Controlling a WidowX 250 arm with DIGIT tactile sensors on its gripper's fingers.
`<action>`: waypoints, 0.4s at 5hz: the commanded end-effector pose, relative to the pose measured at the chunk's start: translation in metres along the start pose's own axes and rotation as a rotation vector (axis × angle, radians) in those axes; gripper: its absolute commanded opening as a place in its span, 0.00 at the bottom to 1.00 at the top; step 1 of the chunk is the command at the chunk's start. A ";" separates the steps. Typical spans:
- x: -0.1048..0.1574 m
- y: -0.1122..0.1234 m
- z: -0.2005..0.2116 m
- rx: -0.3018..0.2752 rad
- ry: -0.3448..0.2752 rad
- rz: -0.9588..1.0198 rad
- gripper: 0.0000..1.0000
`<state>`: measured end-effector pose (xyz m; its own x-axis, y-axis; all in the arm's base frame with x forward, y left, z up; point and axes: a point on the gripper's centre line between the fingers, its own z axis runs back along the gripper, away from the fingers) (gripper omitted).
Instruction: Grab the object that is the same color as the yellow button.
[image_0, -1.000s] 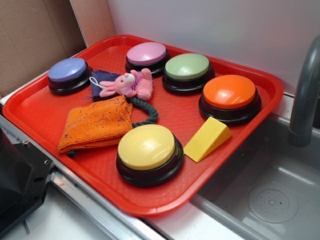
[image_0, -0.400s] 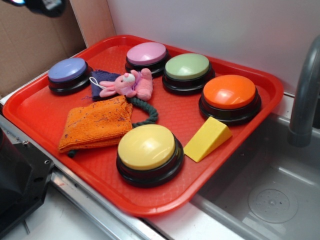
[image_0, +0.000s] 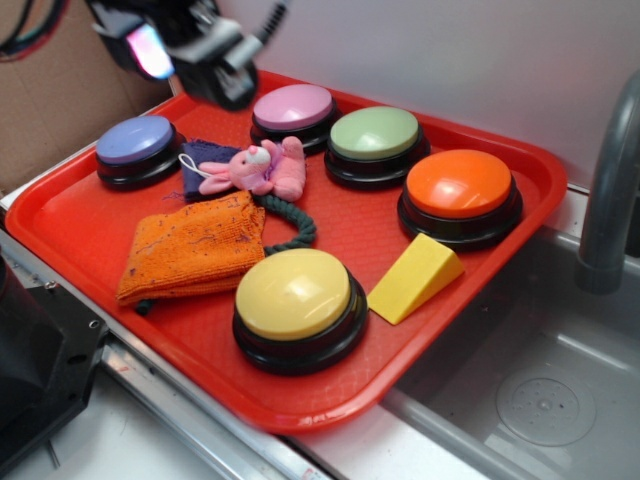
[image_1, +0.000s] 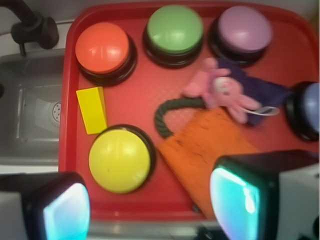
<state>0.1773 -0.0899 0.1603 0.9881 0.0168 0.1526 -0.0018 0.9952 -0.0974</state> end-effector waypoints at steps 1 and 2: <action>0.029 -0.028 -0.044 -0.008 -0.047 0.023 1.00; 0.039 -0.042 -0.068 -0.035 -0.030 -0.005 1.00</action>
<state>0.2170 -0.1296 0.0895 0.9914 0.0229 0.1287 -0.0100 0.9949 -0.1003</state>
